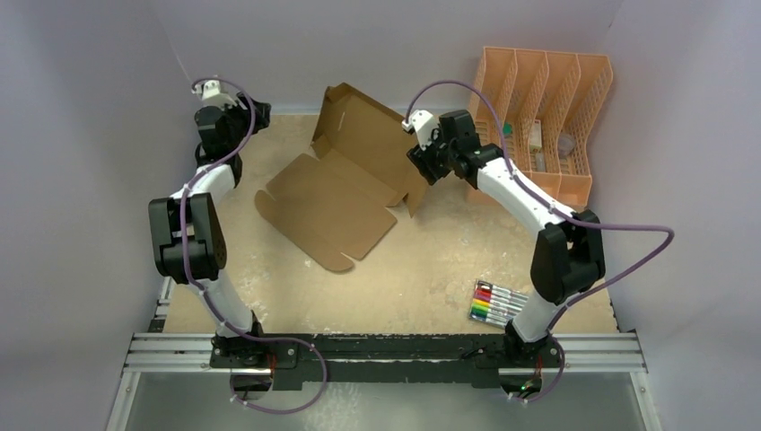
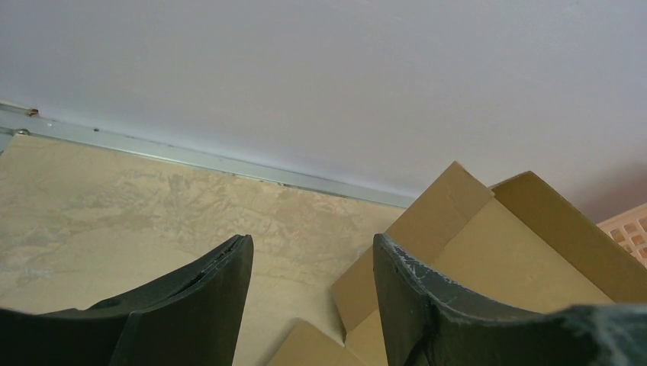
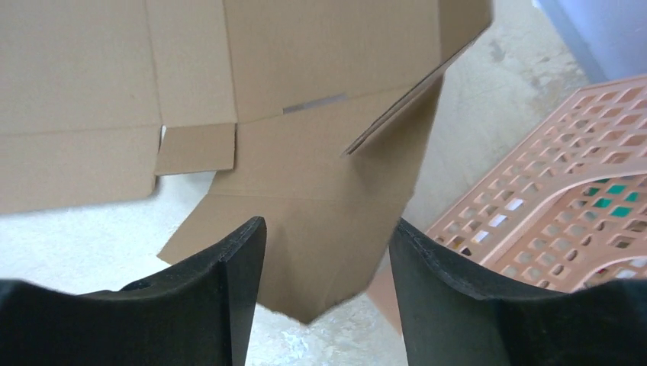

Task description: Fold the paper box

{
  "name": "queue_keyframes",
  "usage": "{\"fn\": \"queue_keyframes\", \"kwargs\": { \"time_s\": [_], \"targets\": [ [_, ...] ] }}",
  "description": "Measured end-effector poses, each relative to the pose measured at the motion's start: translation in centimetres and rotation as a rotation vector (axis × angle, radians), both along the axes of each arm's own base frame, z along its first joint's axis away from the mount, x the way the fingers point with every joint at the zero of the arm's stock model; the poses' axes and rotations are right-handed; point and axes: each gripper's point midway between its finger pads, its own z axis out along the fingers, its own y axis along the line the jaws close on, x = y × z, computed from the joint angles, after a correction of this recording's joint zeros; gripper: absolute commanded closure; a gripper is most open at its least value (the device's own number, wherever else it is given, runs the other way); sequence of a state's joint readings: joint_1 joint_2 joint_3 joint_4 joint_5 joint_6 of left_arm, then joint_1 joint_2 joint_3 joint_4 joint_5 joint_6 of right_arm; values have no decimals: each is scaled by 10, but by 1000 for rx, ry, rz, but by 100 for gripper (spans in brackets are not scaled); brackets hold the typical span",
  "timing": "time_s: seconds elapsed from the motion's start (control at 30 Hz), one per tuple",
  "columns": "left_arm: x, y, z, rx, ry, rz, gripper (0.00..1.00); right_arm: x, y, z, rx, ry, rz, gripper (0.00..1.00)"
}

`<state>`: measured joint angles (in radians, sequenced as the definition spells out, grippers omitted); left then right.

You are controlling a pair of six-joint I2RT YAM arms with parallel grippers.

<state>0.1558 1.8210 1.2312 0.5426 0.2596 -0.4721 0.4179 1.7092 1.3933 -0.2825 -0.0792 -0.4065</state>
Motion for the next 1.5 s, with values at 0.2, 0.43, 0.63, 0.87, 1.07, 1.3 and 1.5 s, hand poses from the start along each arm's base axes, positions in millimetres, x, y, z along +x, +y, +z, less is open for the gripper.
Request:
{"fn": "queue_keyframes", "kwargs": {
  "time_s": [0.2,0.43,0.63,0.87,1.07,1.3,1.5],
  "targets": [
    [-1,-8,2,-15,-13,-37,43,2,1,57,33,-91,9,28],
    [-23,-38,-50,-62,81,-109,43,61,6,108,76,-189,-5,26],
    [-52,-89,-102,-79,232,-204,43,120,-17,71,117,-111,-48,18],
    [-79,-133,-101,-42,275,-289,44,159,-36,-14,135,40,-93,18],
    [-90,-134,-112,-38,309,-285,44,174,-31,-69,147,106,-102,20],
    [-107,-143,-136,-38,386,-304,44,187,-27,-104,169,121,-102,29],
    [-109,-148,-149,-37,415,-313,45,185,-19,-111,205,138,-60,61]
  ]
}}
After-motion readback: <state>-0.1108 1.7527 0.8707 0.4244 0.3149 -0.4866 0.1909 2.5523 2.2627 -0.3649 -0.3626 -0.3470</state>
